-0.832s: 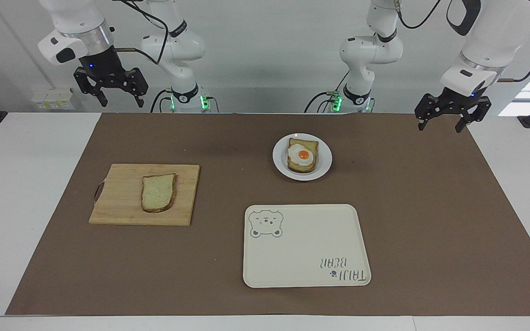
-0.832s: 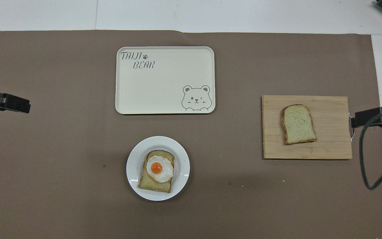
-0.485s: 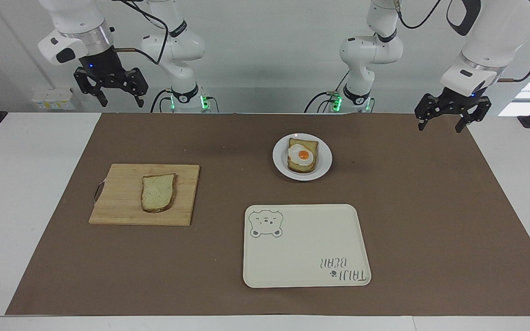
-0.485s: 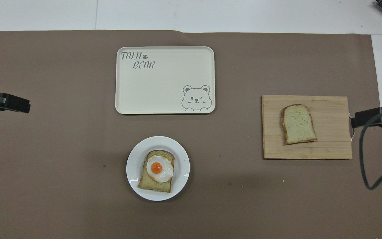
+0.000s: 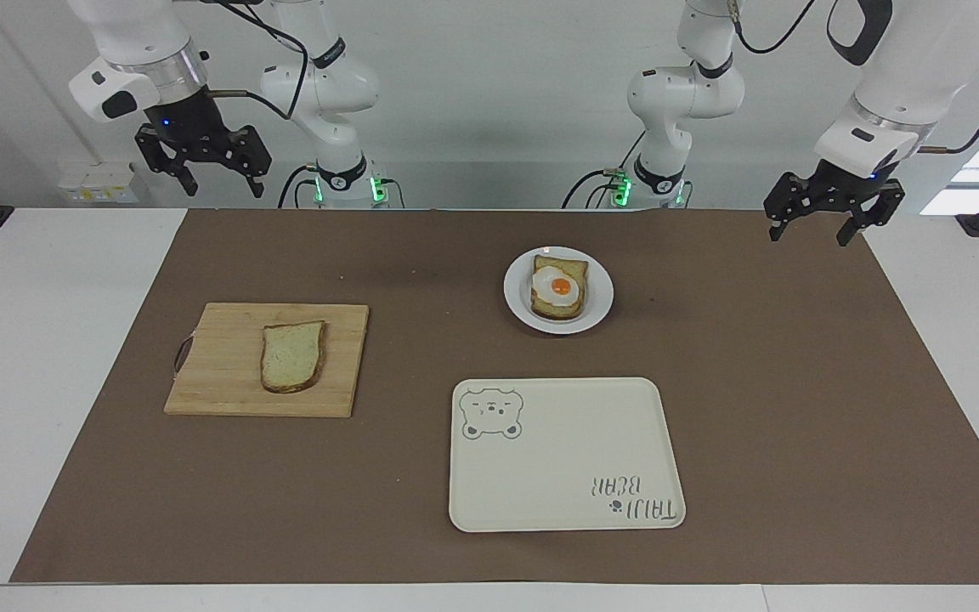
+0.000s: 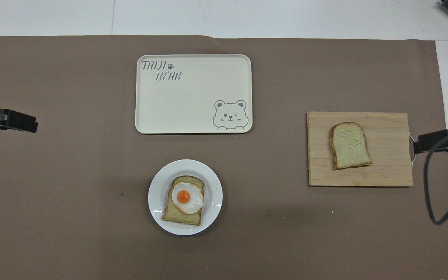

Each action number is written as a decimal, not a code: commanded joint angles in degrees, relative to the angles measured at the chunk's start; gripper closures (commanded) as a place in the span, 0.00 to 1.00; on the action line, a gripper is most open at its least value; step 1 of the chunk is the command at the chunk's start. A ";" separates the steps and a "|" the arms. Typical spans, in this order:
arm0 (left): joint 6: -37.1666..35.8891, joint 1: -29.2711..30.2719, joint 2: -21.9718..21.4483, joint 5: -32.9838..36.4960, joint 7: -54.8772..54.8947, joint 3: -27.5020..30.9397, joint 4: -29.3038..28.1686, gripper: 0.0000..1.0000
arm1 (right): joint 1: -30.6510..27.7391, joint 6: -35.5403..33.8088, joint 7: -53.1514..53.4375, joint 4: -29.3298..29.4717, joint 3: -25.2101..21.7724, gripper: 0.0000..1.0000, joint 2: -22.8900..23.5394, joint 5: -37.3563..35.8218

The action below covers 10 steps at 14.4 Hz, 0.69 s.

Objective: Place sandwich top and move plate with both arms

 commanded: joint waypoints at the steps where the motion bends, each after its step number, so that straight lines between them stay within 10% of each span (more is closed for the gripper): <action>1: -0.58 1.15 -0.81 -1.92 0.22 -0.20 -0.96 0.00 | -0.78 0.50 -1.60 -2.51 0.12 0.00 -2.01 0.91; 10: -0.76 1.07 -0.81 -1.83 -1.89 -0.20 -0.78 0.00 | -0.43 2.43 -1.86 -3.75 0.12 0.00 -2.36 0.99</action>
